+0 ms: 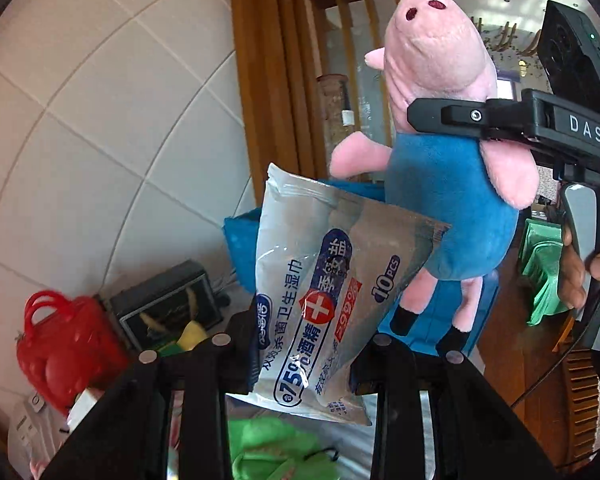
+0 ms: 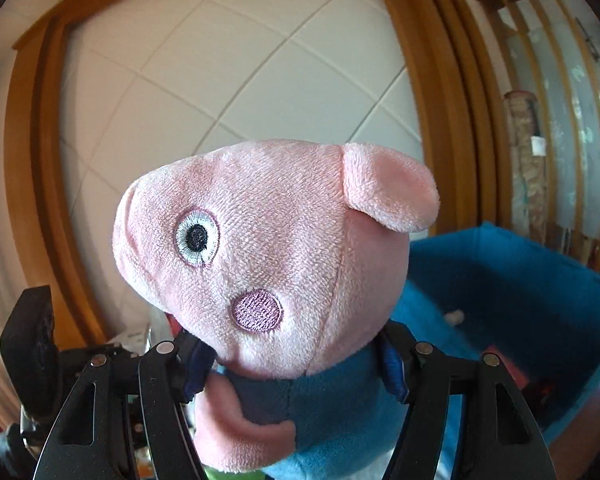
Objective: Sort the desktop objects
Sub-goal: 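Carry the wipes packet and pig plush over the blue crate and open both grippers, then move both grippers back over the heap of toys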
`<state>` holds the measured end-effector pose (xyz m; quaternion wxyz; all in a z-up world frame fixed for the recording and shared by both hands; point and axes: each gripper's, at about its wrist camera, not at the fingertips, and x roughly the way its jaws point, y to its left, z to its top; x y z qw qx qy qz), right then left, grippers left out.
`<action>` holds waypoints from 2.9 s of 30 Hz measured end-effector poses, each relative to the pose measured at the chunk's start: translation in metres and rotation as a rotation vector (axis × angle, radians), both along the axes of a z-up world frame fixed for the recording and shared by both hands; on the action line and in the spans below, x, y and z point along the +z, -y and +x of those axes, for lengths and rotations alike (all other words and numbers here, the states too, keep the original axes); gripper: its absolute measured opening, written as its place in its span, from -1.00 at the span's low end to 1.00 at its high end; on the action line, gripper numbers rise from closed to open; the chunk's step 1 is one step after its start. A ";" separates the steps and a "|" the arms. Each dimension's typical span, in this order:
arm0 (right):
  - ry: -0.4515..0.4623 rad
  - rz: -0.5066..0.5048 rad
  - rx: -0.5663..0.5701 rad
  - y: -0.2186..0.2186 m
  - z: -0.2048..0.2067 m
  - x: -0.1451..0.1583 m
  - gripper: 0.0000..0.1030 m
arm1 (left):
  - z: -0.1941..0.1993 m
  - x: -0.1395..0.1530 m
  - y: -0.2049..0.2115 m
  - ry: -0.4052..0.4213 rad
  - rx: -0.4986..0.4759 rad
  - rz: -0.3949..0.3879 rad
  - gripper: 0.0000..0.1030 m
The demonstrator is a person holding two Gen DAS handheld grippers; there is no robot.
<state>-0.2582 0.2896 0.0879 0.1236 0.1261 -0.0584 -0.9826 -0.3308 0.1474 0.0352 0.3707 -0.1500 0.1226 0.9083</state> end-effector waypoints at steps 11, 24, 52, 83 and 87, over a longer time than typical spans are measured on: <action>0.032 -0.023 -0.185 -0.207 -0.046 0.038 0.35 | -0.033 0.024 -0.199 0.047 -0.058 0.007 -0.40; 0.231 -0.154 -0.344 -0.301 -0.085 -0.030 0.76 | -0.056 0.007 -0.265 0.057 0.059 -0.103 0.54; 0.537 0.207 -0.233 -0.257 -0.145 -0.049 0.99 | -0.067 0.009 -0.220 0.100 0.132 0.017 0.54; 0.139 0.046 0.198 -0.123 -0.043 -0.043 0.99 | 0.029 -0.060 -0.038 0.004 0.651 -0.006 0.54; 0.142 0.060 0.295 -0.090 -0.045 -0.056 0.99 | 0.039 -0.080 0.010 0.024 0.772 -0.046 0.54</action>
